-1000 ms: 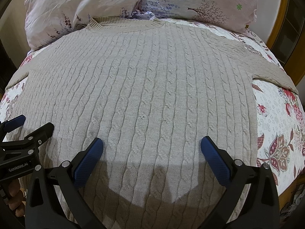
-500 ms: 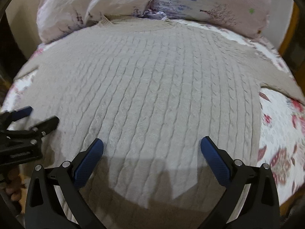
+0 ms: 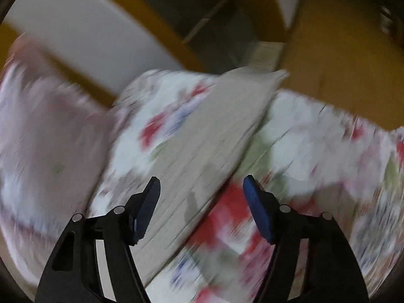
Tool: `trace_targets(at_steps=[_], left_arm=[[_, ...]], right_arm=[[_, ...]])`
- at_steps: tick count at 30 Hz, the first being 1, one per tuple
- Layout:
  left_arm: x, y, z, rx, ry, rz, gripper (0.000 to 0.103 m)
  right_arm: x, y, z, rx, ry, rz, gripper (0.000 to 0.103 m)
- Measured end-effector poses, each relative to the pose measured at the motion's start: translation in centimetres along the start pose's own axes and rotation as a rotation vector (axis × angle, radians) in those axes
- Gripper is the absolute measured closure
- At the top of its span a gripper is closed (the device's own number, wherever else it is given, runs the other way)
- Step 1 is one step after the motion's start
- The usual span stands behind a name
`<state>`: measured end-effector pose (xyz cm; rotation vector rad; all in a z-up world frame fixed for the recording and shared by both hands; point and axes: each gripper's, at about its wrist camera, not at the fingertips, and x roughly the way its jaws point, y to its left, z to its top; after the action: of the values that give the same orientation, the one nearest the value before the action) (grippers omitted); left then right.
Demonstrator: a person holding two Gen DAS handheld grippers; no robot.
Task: Fold small clothes
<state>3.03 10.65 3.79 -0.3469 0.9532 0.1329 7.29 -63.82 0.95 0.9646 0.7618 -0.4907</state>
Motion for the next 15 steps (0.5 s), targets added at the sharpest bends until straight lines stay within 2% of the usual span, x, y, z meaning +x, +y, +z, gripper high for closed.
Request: trace_targets(at_steps=[3,4,7,8,11,12,14,15], left_arm=[[-0.6,1.6,1.1,-0.044,-0.021,0.068,0.002],[-0.6,2.4,1.6,-0.064,-0.013,0.096,0.002],[-0.8,4.7,2.7,-0.119,-0.034,0.154,0.002],[-1.3,5.6,2.7,-0.133,-0.049,0.157,0.002],[-1.7,8.9,4.1,-0.219,-0.088,0.140,0.002],[-1.7,9.9,4.5,-0.244,-0.101,0.124,0.002],[-1.6,12.5,5.6,-0.316,-0.152,0.047,0.002],[-1.5,13.5,6.1,-0.337,-0.163,0.025,0.002]], right_arm=[[1.2,-1.5,1.7,0.046,-0.021,-0.005,0.048],[1.5,-1.5,2.0,0.046,-0.032,-0.008,0.055],[2.6,-1.4,3.2,0.014,-0.034,-0.046,0.094],[2.6,-1.2,3.5,-0.004,-0.032,-0.051,0.094],[0.1,3.4,2.0,-0.170,-0.142,-0.028,0.095],[-1.5,6.1,0.7,-0.250,-0.170,0.033,0.095],[-3.7,9.8,-1.9,-0.341,-0.186,0.142,0.095],[-5.2,13.1,-4.7,-0.422,-0.180,0.227,0.095]])
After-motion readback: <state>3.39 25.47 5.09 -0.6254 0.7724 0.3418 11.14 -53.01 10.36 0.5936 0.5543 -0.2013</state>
